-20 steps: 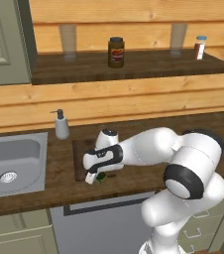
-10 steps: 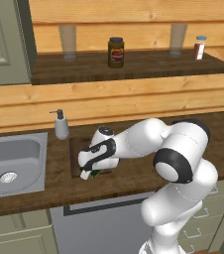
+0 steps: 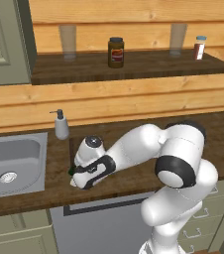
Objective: Pick up the sponge from the counter and clean the cutting board by briefly scrubbing or pressing down on the cutting board. Once finished, release the sponge.
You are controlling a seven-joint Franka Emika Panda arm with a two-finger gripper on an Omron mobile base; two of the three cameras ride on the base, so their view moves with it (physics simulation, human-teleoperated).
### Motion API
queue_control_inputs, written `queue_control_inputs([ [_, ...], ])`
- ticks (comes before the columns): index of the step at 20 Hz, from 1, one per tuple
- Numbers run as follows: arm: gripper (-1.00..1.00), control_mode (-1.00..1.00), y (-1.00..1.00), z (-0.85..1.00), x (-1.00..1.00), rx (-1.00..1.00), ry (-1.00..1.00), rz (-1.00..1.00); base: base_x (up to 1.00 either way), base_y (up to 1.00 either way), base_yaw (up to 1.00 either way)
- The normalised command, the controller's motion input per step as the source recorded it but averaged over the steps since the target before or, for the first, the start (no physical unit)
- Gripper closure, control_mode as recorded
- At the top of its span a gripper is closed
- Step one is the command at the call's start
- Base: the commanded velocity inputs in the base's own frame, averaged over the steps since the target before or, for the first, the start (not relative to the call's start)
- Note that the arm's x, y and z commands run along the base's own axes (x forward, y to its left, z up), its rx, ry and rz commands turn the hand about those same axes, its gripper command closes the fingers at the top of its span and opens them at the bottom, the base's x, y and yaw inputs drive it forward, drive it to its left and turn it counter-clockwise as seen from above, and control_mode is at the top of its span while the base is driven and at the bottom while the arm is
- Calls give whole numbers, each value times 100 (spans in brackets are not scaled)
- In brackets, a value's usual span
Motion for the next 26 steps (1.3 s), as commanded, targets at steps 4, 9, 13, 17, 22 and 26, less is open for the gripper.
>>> queue_control_inputs([
  [4, 100, -100, -2, 0, 24, -2, -3, 1, 0, 0, 0],
  [9, 100, -100, -12, 0, 34, 0, 0, 4, 0, 0, 0],
  [13, 100, -100, 0, 0, 33, 0, -1, 10, 0, 0, 0],
  [17, 100, -100, 0, 0, 39, -1, 0, 9, 0, 0, 0],
  [22, 100, -100, -2, 1, 27, -1, 0, 7, 0, 0, 0],
  [26, 100, -100, -4, 10, 13, 0, 0, 9, 0, 0, 0],
])
